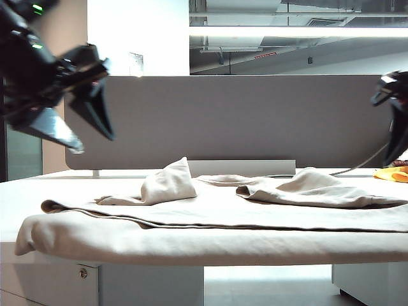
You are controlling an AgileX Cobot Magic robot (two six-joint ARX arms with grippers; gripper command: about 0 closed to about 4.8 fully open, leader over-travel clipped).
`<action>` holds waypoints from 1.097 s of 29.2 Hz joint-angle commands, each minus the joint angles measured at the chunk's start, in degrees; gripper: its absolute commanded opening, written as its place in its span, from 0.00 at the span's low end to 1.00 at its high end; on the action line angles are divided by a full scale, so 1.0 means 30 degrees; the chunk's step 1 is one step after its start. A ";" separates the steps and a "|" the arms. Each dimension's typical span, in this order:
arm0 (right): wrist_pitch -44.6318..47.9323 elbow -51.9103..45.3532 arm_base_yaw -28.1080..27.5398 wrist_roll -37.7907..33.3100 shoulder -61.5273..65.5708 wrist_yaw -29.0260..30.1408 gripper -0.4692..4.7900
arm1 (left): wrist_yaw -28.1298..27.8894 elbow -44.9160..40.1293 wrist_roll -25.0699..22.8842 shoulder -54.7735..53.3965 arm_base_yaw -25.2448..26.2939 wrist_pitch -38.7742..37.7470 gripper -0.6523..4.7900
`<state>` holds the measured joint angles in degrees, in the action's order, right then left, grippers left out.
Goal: Fold the bottom side of the T-shirt horizontally towards the center, about one-third of the way, then fold the sleeve back towards the center, creating a straight line along the edge of the T-shirt, and finally fold the bottom of the T-shirt up towards the top, creating a neat rectangle.
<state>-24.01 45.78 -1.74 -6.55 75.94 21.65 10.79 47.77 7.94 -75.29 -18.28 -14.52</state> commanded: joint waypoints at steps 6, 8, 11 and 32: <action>-0.0364 -0.2667 -0.0554 -0.0437 -0.3672 0.0058 0.53 | 0.0342 -0.4197 0.2040 0.4211 -0.0029 0.1100 0.67; -0.0517 -0.3045 -0.0554 -0.0459 -0.3985 0.0109 0.57 | 0.0342 -0.4918 0.2543 0.4962 -0.0087 0.0991 0.67; -0.1071 -0.3453 -0.0554 -0.0466 -0.4204 0.0379 0.61 | 0.0350 -0.5923 0.3104 0.6091 -0.0087 0.0845 0.67; -0.0525 -0.6805 -0.3504 -0.1763 -0.6812 0.0889 0.62 | 0.1137 -0.9187 0.4058 0.8510 -0.0270 -0.0146 0.81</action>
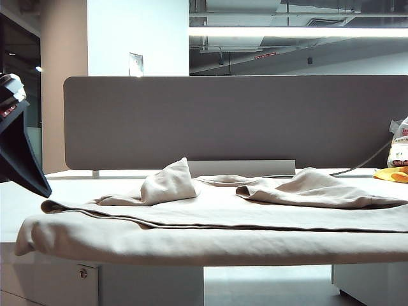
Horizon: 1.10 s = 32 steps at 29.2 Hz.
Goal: Fold the bottom side of the T-shirt horizontally towards the center, about one-third of the way, then fold the sleeve back towards the center, creating a straight line along the edge of the T-shirt, and finally fold the bottom of the T-shirt up towards the top, creating a neat rectangle.
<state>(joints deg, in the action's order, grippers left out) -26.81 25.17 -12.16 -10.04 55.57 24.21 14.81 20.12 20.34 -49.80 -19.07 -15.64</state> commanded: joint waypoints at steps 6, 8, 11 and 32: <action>0.0583 0.0066 -0.0029 -0.1056 0.0007 -0.0590 0.62 | -0.0605 0.0029 -0.0058 -0.0058 -0.0007 0.0539 0.81; 0.0714 0.0066 -0.0029 -0.1129 0.0109 -0.0860 0.62 | -0.0721 0.0029 -0.0058 -0.0153 -0.0007 0.0510 0.81; 0.0991 0.0066 -0.0029 -0.1166 0.0539 -0.0947 0.62 | -0.0714 0.0029 -0.0058 -0.0503 -0.0007 0.0495 0.81; 0.3439 0.0073 -0.0022 -0.1668 0.4612 -0.0350 0.54 | 0.1013 0.0051 0.1370 -0.4663 -0.0007 0.4189 0.59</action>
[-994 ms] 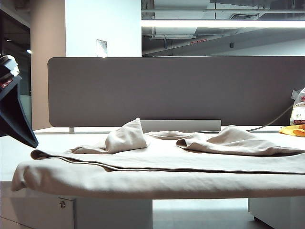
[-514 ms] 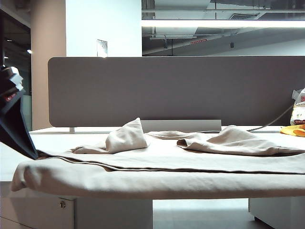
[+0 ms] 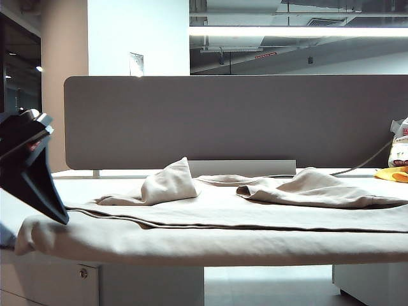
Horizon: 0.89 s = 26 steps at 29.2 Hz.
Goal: Fold the bottom side of the T-shirt horizontally towards the center, about one-third of the way, then fold the sleeve back towards the center, creating a straight line along the edge of the T-shirt, and finally fold the bottom of the T-shirt up towards the top, creating a neat rectangle.
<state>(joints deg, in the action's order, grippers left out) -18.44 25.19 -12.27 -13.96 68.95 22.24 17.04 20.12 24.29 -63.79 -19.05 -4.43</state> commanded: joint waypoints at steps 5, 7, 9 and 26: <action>0.1151 0.0066 0.0015 -0.0372 0.0233 0.0350 0.36 | 0.0262 0.0051 -0.0168 0.0000 -0.0015 0.0627 0.36; 0.1231 0.0066 0.0015 -0.0372 0.0240 0.0357 0.35 | 0.0277 0.0051 -0.0430 0.0000 -0.0015 0.0678 0.30; 0.1282 0.0066 0.0015 -0.0364 0.0240 0.0342 0.29 | 0.0262 0.0051 -0.0554 -0.0007 -0.0015 0.0656 0.26; 0.1027 0.3249 0.0029 -0.0510 -0.0663 0.2164 0.09 | -0.0313 0.3796 -0.2091 -0.0007 -0.0007 -0.0707 0.11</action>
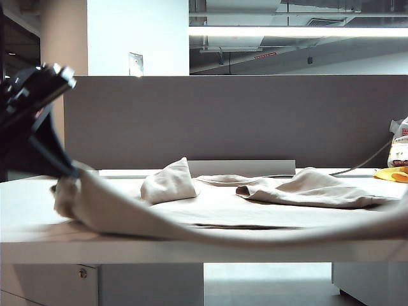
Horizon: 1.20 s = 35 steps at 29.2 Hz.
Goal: Fold the bottom side of the T-shirt horizontally towards the center, about one-third of the way, then fold the sleeve back towards the center, creating a straight line along the edge of the T-shirt, and finally fold the bottom of the T-shirt up towards the top, creating a neat rectangle.
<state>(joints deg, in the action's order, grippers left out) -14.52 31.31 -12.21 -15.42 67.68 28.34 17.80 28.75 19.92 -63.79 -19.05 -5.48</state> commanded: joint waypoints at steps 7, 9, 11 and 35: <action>-0.0532 0.4233 0.0007 -0.0372 0.0233 0.0007 0.09 | -0.1581 0.4466 -0.2339 -0.1727 0.0044 -0.1421 0.11; -0.0787 0.5282 0.0022 -0.0372 0.1064 0.0109 0.09 | -0.1603 0.5741 -0.2827 -0.3016 0.0044 -0.1596 0.11; -0.0758 0.6033 0.0036 -0.0372 0.1902 0.0182 0.09 | -0.1880 0.7111 -0.3249 -0.4248 0.0058 -0.1836 0.11; -0.0488 1.8833 0.1792 -0.0350 1.4243 -0.0619 0.09 | -0.2419 2.0852 -0.5792 -1.6356 0.2827 -0.2922 0.11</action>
<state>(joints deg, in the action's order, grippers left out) -17.08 86.32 -6.55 -16.71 109.80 26.98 11.31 89.89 3.36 -111.98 -10.57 -15.18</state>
